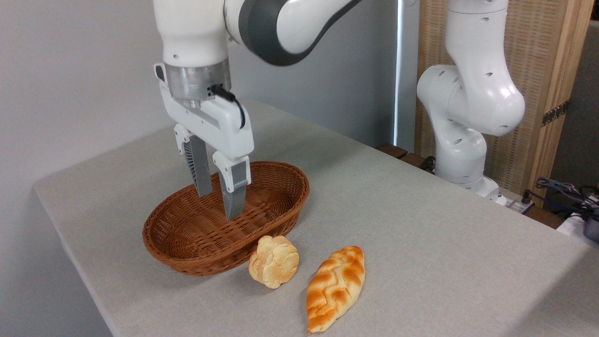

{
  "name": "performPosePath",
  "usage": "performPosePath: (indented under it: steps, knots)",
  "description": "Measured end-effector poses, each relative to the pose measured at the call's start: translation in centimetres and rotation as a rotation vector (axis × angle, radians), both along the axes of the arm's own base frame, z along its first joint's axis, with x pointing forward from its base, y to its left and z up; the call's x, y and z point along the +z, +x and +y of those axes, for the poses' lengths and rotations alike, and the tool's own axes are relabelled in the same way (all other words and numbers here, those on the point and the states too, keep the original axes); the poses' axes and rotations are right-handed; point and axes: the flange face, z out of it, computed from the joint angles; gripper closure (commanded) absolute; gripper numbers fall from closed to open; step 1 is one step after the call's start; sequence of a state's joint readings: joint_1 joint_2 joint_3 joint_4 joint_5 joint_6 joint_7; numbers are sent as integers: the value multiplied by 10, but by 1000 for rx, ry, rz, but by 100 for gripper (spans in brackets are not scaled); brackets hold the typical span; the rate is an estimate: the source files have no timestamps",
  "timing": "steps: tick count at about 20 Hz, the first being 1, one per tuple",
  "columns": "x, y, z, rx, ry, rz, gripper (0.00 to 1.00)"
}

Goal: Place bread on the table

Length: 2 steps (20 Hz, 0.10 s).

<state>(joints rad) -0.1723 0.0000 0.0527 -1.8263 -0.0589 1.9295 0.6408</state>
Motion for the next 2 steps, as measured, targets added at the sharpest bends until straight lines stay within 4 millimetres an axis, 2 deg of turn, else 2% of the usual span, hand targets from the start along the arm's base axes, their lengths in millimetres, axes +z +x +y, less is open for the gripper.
performPosePath:
  steps: [2]
  knots:
    - [11,1,14,31,-21,-1,0]
